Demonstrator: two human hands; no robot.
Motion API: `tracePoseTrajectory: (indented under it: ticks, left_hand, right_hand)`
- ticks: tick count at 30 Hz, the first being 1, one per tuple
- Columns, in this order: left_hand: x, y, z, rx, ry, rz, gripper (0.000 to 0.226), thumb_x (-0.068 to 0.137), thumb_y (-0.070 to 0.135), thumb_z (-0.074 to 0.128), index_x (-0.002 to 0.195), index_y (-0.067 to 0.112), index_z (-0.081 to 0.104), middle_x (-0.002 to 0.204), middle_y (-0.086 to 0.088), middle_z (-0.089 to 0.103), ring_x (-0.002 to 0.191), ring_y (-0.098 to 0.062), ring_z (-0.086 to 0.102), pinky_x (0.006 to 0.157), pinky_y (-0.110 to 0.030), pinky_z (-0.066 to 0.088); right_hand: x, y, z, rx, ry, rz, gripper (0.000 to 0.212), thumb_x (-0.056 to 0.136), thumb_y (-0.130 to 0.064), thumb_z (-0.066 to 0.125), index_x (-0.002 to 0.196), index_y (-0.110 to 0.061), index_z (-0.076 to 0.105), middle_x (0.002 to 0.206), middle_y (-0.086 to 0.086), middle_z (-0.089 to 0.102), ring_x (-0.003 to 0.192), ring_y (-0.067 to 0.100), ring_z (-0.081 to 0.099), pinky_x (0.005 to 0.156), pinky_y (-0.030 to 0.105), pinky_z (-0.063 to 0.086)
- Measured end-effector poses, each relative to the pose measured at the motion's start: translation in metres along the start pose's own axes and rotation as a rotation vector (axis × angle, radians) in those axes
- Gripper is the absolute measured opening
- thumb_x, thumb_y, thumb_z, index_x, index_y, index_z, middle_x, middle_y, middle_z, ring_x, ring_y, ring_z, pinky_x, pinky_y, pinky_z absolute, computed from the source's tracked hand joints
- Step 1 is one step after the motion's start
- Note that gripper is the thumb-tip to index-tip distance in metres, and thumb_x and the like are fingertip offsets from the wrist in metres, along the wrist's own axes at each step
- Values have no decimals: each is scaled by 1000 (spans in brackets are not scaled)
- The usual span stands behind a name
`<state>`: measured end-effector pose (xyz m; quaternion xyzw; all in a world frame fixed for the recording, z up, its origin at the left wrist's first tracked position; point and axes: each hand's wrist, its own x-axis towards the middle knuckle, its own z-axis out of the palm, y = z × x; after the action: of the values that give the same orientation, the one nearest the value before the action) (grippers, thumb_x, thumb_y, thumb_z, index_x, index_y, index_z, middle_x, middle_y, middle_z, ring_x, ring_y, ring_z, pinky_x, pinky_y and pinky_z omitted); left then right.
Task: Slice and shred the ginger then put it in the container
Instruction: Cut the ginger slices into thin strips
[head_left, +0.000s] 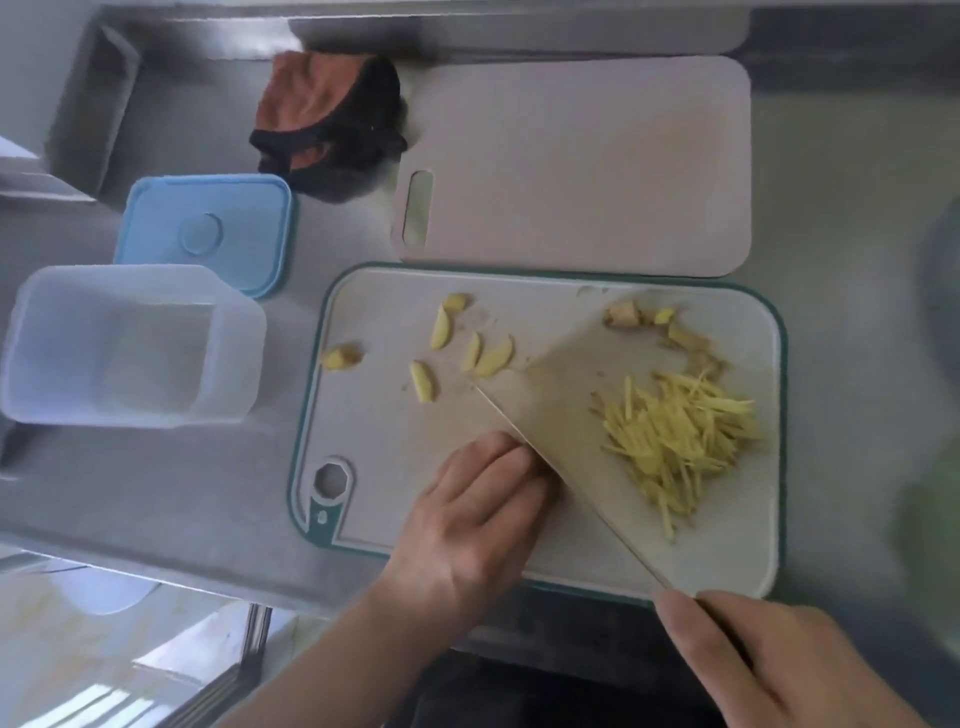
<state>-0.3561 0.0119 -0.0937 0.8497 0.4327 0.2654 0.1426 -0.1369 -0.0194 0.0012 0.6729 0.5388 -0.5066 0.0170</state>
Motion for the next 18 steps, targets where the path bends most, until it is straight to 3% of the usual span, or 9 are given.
tracePoseTrajectory:
  ticks: [3, 7, 10, 13, 15, 18]
  left_hand:
    - [-1, -2, 1, -35, 7, 18, 14, 85, -5, 77, 98, -5, 75, 109, -15, 71, 110, -35, 66, 88, -43, 54]
    - [2, -2, 0, -70, -11, 33, 18, 82, -8, 78, 99, -5, 76, 111, -14, 71, 111, -32, 66, 90, -41, 55]
    - [6, -3, -1, -75, -16, 33, 12, 85, -7, 76, 97, -5, 76, 109, -14, 72, 109, -31, 67, 87, -41, 56]
    - [8, -4, -2, -65, -23, 44, 7, 89, -5, 73, 95, -5, 77, 107, -14, 72, 108, -32, 68, 85, -41, 56]
    - [10, -5, -3, -57, -29, 53, 6, 89, -5, 73, 94, -5, 77, 106, -15, 73, 106, -32, 69, 84, -41, 56]
    - [11, -7, -4, -55, -35, 58, 5, 88, -7, 75, 92, -5, 77, 103, -15, 73, 101, -33, 69, 82, -41, 56]
  right_hand:
    - [-3, 5, 6, -82, 81, -75, 77, 45, -99, -14, 91, -73, 42, 69, -34, 60, 83, -12, 55, 68, 6, 44]
    - [-6, 11, 16, -21, 105, 51, 97, 33, -99, -19, 104, -69, 40, 77, -21, 68, 81, -4, 62, 74, 12, 46]
    - [-4, 5, 13, -44, 45, 93, 95, 26, -98, -23, 102, -77, 29, 83, -43, 56, 72, -10, 58, 71, 8, 44]
    - [-4, -1, 10, -45, 54, 107, 87, 25, -97, -26, 94, -82, 25, 89, -57, 39, 71, -5, 57, 68, 14, 46]
    - [-2, -1, 6, -75, -18, 99, 96, 23, -95, -29, 96, -78, 30, 86, -55, 42, 86, -13, 54, 74, 9, 44]
    - [1, 2, 3, -77, -51, 88, 109, 25, -95, -27, 99, -58, 44, 78, -45, 52, 89, -18, 50, 74, 7, 42]
